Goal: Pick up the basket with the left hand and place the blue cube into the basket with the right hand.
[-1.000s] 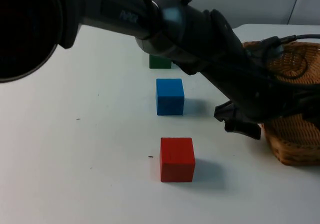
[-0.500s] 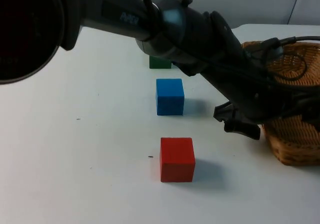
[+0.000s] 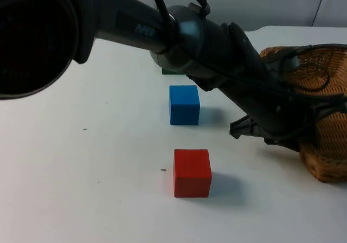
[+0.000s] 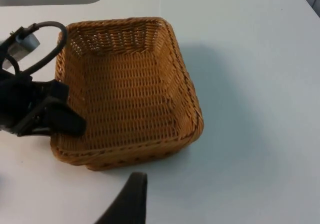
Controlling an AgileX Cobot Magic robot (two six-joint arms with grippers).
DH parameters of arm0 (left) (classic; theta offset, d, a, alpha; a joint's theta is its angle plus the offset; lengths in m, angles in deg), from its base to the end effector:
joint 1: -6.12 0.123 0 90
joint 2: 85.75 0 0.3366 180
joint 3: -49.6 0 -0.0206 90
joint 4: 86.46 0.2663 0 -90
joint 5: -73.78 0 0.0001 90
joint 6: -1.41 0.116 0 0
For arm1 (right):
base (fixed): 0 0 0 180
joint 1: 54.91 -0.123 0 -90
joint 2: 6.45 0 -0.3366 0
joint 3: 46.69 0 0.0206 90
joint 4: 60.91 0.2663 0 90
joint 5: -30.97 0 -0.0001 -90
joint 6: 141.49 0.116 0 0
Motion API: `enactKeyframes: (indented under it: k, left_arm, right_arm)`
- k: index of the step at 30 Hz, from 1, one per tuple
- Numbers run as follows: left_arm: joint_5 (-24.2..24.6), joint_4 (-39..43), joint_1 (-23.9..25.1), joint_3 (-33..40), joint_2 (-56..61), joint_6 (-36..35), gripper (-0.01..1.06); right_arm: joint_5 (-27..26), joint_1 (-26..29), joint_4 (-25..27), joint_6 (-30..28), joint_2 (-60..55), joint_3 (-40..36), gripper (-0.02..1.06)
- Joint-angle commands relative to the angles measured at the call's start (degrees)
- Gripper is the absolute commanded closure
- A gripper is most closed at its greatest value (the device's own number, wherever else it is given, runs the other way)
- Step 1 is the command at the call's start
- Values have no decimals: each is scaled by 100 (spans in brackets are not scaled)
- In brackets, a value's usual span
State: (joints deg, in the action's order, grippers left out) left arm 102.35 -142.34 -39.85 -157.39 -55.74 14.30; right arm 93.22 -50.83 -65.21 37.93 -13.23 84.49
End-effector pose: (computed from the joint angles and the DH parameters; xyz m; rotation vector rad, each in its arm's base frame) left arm 0.3801 -0.4594 0.0820 0.3550 2.6773 -1.0736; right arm -0.0243 -0.0060 0.2761 0.0681 2.0564 -0.1404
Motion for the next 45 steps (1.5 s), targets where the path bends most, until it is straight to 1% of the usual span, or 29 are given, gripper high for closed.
enactKeyframes:
  k: [1,2,3,4,5,11,16,21,23,24,25,27,29,31,33,34,38,39,42,43,44,45]
  left_arm:
    - [-230,-137,-64,-55,22,-96,94]
    - [-275,-162,-64,-55,22,-194,99]
    - [-275,-162,-64,-55,22,-194,99]
    - [-317,-248,-64,-55,22,-195,103]
    - [-344,-303,-64,-55,22,-195,105]
    - [-281,-567,-64,-55,35,-244,105]
    - [-281,-480,-49,-55,214,-326,105]
    - [-84,-207,83,-44,617,-326,105]
    - [185,71,227,-44,830,-326,105]
    - [391,275,376,-44,1000,-326,105]
    - [391,275,376,-44,1000,-326,105]
    - [563,363,551,38,1237,-350,105]
    - [549,363,636,172,1372,-363,105]
    - [304,378,809,697,1881,-328,105]
    - [199,378,998,1276,2286,-152,105]
    - [199,378,998,1276,2286,-152,105]
    - [210,378,1418,2429,3087,230,105]
    - [210,378,1418,2429,3087,230,105]
    - [343,378,1840,3194,3642,587,105]
    - [442,378,2049,3573,3931,756,105]
    - [442,378,2049,3573,3931,756,105]
    - [443,378,2208,3792,4094,819,105]
  right_arm:
    - [-57,-10,-32,21,19,-53,0]
    - [-57,-10,-32,21,19,-53,0]
    - [-57,-10,-32,21,19,-53,0]
    - [-57,-10,-32,21,19,-53,0]
    - [-57,-10,-32,21,19,-53,0]
    - [-57,-10,-32,21,19,-53,0]
    - [-57,-10,-32,21,19,-53,0]
    - [-57,-10,-32,21,19,-53,0]
    - [-57,-10,-32,21,19,-53,0]
    - [-57,-10,-32,21,19,-53,0]
    - [-57,-10,-32,21,19,-53,0]
    - [-57,-10,-32,21,19,-53,0]
    - [-57,-10,-32,21,19,-53,0]
    - [-57,-10,-32,21,19,-53,0]
    - [-57,-10,-32,21,19,-53,0]
    - [-57,-10,-32,21,19,-53,0]
    - [-57,-10,-32,21,19,-53,0]
    - [-57,-10,-32,21,19,-53,0]
    - [-57,-10,-32,21,19,-53,0]
    - [-57,-10,-32,21,19,-53,0]
    - [-57,-10,-32,21,19,-53,0]
    - [-57,-10,-32,21,19,-53,0]
